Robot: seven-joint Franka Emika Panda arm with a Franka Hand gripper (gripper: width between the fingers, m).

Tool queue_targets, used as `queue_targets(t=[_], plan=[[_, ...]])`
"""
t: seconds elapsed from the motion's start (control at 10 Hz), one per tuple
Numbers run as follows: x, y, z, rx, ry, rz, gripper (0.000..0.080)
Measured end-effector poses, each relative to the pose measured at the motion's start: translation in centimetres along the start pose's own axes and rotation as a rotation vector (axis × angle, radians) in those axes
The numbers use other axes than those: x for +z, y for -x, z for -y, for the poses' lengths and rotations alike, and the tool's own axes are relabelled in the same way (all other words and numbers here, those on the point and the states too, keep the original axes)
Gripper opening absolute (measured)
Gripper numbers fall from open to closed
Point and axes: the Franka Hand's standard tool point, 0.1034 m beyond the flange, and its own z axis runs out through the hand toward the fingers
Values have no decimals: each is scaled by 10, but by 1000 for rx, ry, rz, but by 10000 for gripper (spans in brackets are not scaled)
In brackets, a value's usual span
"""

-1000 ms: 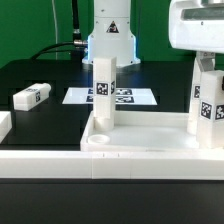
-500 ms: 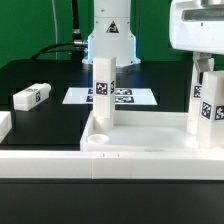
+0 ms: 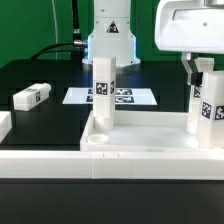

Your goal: Assemble desk

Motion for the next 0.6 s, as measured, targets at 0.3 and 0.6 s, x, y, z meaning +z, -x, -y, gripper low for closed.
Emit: queue_targets(t=[0.3,0.6], plan=[[0,0,1,-262,6,-4,649],[-1,-2,-1,-513,13,-8,649]])
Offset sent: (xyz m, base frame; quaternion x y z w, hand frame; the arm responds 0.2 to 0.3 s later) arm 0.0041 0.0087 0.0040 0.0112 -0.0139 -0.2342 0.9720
